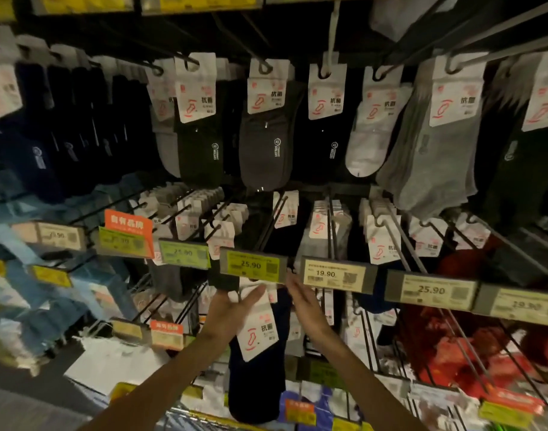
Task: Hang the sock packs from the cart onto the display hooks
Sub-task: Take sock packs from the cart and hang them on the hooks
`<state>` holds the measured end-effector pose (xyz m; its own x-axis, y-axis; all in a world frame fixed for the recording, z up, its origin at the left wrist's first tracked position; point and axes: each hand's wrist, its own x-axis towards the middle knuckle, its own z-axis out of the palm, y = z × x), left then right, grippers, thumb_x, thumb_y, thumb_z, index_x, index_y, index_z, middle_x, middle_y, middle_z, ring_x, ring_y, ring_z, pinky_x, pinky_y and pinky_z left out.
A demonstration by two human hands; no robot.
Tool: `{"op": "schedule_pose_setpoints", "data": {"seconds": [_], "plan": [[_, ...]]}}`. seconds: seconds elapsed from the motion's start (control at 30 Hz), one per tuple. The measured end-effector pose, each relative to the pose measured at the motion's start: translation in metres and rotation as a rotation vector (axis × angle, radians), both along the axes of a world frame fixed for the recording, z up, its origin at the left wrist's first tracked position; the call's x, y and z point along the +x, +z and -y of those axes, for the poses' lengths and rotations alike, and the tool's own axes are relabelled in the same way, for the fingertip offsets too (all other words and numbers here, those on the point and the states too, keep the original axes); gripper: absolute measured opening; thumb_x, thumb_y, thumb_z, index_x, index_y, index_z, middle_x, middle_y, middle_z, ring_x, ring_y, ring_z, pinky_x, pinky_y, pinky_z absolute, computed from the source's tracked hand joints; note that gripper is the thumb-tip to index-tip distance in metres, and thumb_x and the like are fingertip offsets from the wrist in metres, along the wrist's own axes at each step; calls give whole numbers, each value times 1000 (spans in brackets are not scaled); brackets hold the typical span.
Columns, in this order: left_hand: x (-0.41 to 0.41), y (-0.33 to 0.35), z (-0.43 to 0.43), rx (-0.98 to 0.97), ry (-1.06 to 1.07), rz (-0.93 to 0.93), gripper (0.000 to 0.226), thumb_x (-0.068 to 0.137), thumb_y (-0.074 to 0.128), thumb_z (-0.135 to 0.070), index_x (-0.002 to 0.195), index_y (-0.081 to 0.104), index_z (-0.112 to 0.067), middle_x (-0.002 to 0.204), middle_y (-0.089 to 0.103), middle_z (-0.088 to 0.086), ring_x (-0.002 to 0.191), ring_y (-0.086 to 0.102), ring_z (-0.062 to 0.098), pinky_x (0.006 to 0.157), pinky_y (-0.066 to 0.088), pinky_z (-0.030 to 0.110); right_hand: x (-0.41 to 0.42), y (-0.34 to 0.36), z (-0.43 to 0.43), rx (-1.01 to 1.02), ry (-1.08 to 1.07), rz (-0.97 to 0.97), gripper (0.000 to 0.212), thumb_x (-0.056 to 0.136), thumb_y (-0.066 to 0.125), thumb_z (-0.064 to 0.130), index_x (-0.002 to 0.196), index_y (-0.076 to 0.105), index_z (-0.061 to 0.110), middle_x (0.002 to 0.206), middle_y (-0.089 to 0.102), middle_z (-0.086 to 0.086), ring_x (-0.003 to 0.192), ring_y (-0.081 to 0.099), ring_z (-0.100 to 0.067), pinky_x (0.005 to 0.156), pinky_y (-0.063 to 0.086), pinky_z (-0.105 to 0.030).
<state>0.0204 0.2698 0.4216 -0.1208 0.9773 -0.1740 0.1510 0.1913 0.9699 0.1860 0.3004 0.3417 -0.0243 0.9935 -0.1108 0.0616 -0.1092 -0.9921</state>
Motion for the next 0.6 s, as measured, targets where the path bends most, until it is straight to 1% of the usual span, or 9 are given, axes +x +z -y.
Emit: {"op": "schedule_pose_setpoints", "data": {"seconds": [0.07, 0.1, 0.2, 0.27, 0.37, 0.43, 0.47, 0.53, 0.6], "plan": [[10, 0, 6, 10, 2, 13, 16, 84, 78, -21, 90, 71, -8, 72, 71, 0, 52, 65, 3, 43, 42, 12, 4, 8, 31, -9, 17, -66, 37, 96, 43, 58, 132, 43, 48, 143, 43, 16, 131, 44, -5, 111, 38, -34], [14, -2, 9, 2, -12, 14, 20, 82, 79, -24, 92, 72, -9, 77, 73, 3, 57, 67, 7, 46, 44, 15, 6, 14, 46, 2, 13, -83, 36, 98, 41, 54, 133, 39, 48, 144, 39, 18, 131, 42, -1, 108, 41, -26], [27, -8, 16, -30, -42, 51, 18, 80, 80, -33, 80, 70, -19, 70, 74, -1, 57, 66, 10, 47, 44, 20, 9, 33, 87, 72, 64, -91, 44, 101, 47, 22, 136, 24, 37, 136, 37, 23, 107, 42, 27, 82, 41, 0], [38, -5, 23, -44, -42, 76, 24, 79, 81, -35, 72, 67, -17, 62, 69, -3, 53, 61, 8, 44, 41, 15, 10, 39, 109, 143, 92, 25, 69, 94, 61, 14, 139, 13, 37, 135, 31, 30, 105, 38, 35, 83, 38, 2], [51, 3, 38, -113, -68, 148, 29, 80, 79, -34, 70, 62, -13, 57, 69, -1, 42, 57, 3, 37, 35, 11, 17, 34, 127, 166, 49, 165, 100, 85, 74, 28, 150, -1, 33, 144, 33, 29, 124, 39, 19, 100, 38, -10], [53, 7, 52, -176, -94, 213, 32, 82, 78, -35, 70, 59, -12, 41, 60, -7, 35, 55, 3, 34, 38, 14, 21, 38, 139, 179, 15, 177, 99, 84, 75, 28, 153, 3, 30, 134, 44, 38, 123, 46, 14, 99, 42, -14], [53, 5, 57, -216, -111, 241, 32, 81, 78, -37, 73, 61, -11, 44, 62, -5, 41, 61, 7, 39, 42, 17, 22, 39, 146, 181, -17, 170, 95, 85, 75, 23, 152, 9, 29, 128, 48, 39, 118, 49, 17, 93, 43, -10], [51, -1, 65, -273, -137, 279, 32, 78, 81, -36, 78, 65, -9, 60, 69, 4, 61, 67, 21, 57, 50, 26, 22, 43, 160, 171, -82, 119, 85, 85, 75, 14, 148, 21, 27, 125, 51, 32, 109, 52, 20, 85, 44, -7], [49, -10, 73, -291, -165, 326, 29, 78, 82, -29, 88, 69, -5, 79, 73, 11, 77, 68, 27, 70, 52, 35, 23, 40, 177, 154, -159, 58, 70, 84, 74, 6, 138, 35, 26, 121, 59, 19, 103, 60, 12, 81, 48, -11]]}}
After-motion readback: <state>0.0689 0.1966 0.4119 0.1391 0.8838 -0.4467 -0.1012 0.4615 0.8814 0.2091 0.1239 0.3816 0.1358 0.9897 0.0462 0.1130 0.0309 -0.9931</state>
